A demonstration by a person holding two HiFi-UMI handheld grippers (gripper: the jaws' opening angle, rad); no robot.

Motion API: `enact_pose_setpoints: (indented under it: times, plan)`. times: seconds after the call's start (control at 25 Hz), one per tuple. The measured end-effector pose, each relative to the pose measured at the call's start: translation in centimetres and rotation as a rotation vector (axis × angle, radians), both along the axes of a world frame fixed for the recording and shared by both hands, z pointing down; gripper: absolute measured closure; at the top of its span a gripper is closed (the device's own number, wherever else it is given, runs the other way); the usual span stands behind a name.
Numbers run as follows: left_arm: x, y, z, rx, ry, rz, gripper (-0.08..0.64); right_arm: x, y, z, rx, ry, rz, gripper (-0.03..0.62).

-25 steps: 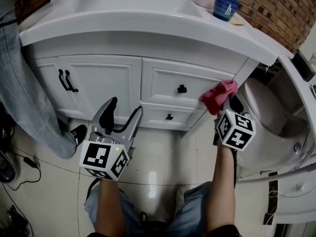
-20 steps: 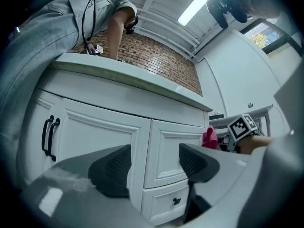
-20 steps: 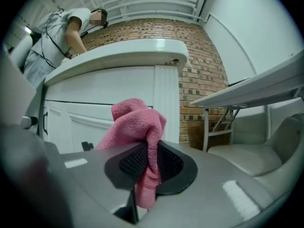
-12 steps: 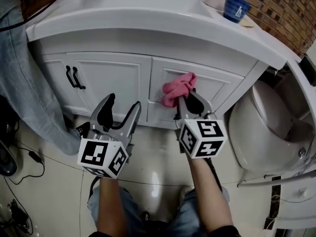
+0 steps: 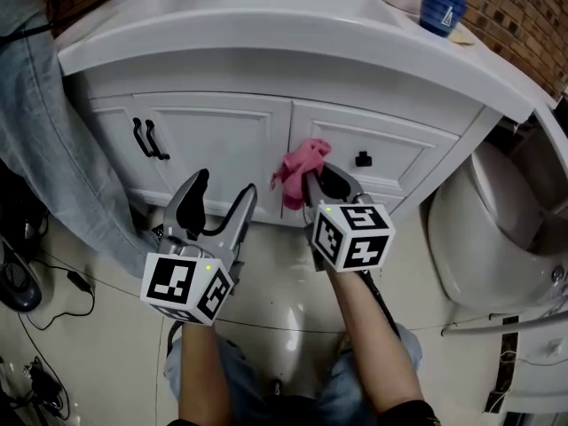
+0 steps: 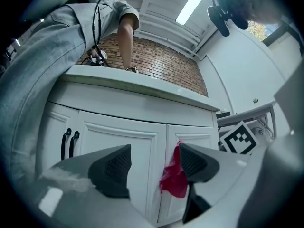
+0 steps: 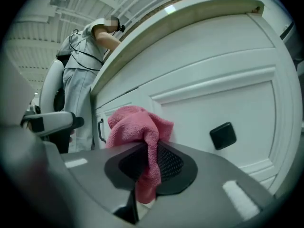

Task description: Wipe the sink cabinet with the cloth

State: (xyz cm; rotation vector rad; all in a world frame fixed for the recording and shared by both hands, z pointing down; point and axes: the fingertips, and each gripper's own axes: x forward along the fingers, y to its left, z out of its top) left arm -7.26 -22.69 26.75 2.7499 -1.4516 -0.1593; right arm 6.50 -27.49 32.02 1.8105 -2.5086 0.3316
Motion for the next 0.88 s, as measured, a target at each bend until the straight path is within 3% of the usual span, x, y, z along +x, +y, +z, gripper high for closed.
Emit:
enact_pose_setpoints:
  times: [0.32, 0.44, 0.6, 0.76, 0.88]
  plan:
    - [1.9, -0.1, 0.3, -0.010, 0.032, 0.030, 0.239, 10.7, 3.3, -1.3, -0.002, 0.106, 0.169, 0.545]
    - [2.9, 0.1, 0.1, -0.008, 0.048, 0.045, 0.239, 15.8, 4.0, -0.9, -0.014, 0.149, 0.275, 0.545]
    - [4.7, 0.6, 0.5, -0.003, 0.023, 0.072, 0.239, 22.5, 4.9, -0.6, -0.030, 0.004, 0.374, 0.545]
    - [4.2, 0.6, 0.2, 0.005, 0.016, 0.067, 0.239, 27.8, 6.9, -1.2, -0.014, -0.039, 0.539, 0.546]
    - [3.1, 0.5, -0.1, 0.004, 0.044, 0.055, 0.239, 28.3, 7.4, -1.2, -0.010, -0.105, 0.551, 0.546]
